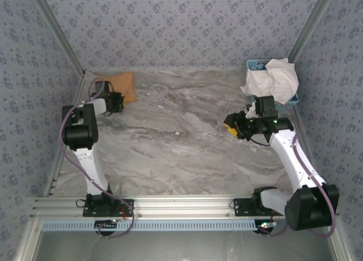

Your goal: Fold and stack the t-shirts

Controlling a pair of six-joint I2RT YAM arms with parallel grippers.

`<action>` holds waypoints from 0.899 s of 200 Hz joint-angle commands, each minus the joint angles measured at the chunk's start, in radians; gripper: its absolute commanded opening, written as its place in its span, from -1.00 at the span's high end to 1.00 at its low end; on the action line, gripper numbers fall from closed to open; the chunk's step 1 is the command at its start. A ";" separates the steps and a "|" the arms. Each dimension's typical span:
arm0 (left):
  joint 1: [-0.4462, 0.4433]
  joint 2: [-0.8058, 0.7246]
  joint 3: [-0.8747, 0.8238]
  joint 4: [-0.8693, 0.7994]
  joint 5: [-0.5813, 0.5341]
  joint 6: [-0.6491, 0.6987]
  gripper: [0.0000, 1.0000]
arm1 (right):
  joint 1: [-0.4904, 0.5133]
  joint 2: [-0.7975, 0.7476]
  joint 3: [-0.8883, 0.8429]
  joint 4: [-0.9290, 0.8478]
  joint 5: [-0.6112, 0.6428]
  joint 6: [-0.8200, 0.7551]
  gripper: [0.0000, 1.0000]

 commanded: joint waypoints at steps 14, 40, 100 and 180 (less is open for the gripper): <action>0.066 0.085 0.142 -0.188 0.122 0.239 0.73 | 0.044 -0.007 -0.025 0.121 0.004 0.015 0.14; 0.069 0.088 0.210 -0.280 0.107 0.300 0.67 | 0.081 -0.053 -0.076 0.348 -0.013 0.033 0.11; 0.049 -0.225 0.053 -0.334 0.003 0.431 -0.78 | 0.107 -0.115 -0.161 0.698 0.046 0.071 -0.08; 0.025 -0.869 -0.290 -0.520 -0.292 0.719 -0.95 | -0.051 -0.173 -0.117 0.303 0.192 -0.068 -1.00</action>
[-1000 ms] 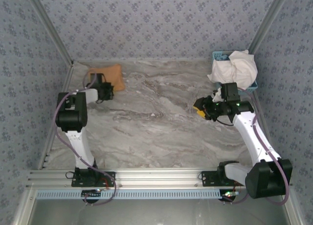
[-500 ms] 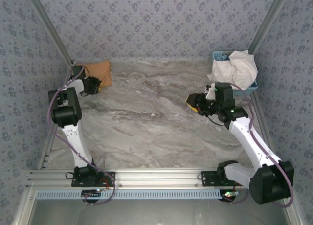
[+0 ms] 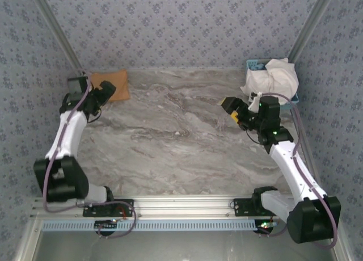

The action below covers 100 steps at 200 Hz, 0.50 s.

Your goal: Fold and stack the t-shirts

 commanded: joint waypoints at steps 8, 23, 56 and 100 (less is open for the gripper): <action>0.005 -0.117 -0.068 -0.181 -0.234 0.136 -0.95 | -0.047 -0.059 0.038 -0.227 0.155 -0.126 -1.00; 0.003 -0.169 -0.092 -0.228 -0.335 0.113 -0.95 | -0.051 -0.058 0.067 -0.335 0.302 -0.172 -1.00; -0.058 -0.354 -0.324 -0.037 -0.657 0.073 -0.95 | -0.056 -0.068 -0.039 -0.256 0.647 -0.279 -1.00; -0.082 -0.418 -0.770 0.650 -0.570 0.465 -0.95 | -0.020 -0.018 -0.450 0.496 0.862 -0.678 -1.00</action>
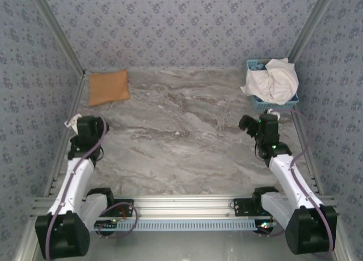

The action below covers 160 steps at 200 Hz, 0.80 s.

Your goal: Fold and stack the t-shirts

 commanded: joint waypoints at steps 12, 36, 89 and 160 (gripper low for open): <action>-0.008 0.085 -0.143 0.440 0.055 0.290 -0.95 | -0.003 0.155 -0.130 0.441 0.152 -0.303 -1.00; -0.014 0.201 -0.168 0.584 0.099 0.307 -0.95 | -0.007 0.296 -0.148 0.598 0.130 -0.339 -1.00; -0.010 0.500 -0.087 0.831 0.167 0.392 -0.96 | -0.072 0.516 -0.121 0.872 0.014 -0.426 -1.00; -0.028 0.643 -0.125 1.029 0.218 0.437 -0.95 | -0.122 0.606 -0.147 1.013 -0.058 -0.415 -1.00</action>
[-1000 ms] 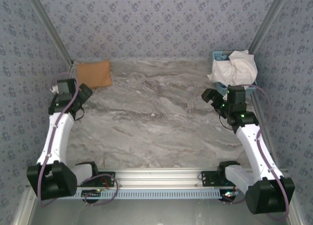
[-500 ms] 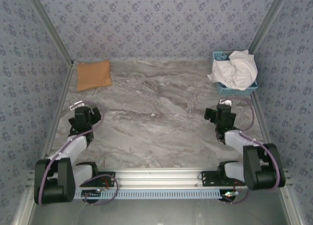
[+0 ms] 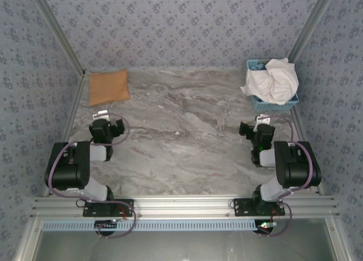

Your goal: Fold and stack the t-shirts

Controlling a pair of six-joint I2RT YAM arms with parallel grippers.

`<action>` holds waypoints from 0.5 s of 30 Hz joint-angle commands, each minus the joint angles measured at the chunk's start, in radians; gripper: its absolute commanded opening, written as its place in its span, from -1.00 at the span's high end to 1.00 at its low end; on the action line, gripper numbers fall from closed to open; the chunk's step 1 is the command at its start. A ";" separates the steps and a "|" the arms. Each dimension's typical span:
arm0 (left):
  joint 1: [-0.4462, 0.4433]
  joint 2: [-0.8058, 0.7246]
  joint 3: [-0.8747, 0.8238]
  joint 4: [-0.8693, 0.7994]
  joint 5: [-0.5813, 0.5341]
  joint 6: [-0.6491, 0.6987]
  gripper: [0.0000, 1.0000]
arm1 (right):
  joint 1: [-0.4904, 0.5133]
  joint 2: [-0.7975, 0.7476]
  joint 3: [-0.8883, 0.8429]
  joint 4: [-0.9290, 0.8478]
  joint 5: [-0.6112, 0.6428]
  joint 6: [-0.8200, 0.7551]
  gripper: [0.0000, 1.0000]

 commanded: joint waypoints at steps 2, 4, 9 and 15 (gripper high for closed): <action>-0.005 -0.001 0.010 0.079 0.019 0.028 -0.96 | 0.011 0.002 0.087 -0.042 0.017 -0.023 -1.00; -0.006 0.001 0.008 0.086 0.019 0.028 -0.95 | 0.021 0.009 0.081 -0.031 0.027 -0.029 -1.00; -0.004 0.000 0.008 0.080 0.021 0.028 -0.95 | 0.023 0.003 0.078 -0.028 0.022 -0.047 -1.00; -0.008 0.000 0.009 0.078 0.016 0.032 -0.95 | 0.033 0.005 0.072 -0.009 0.053 -0.047 -1.00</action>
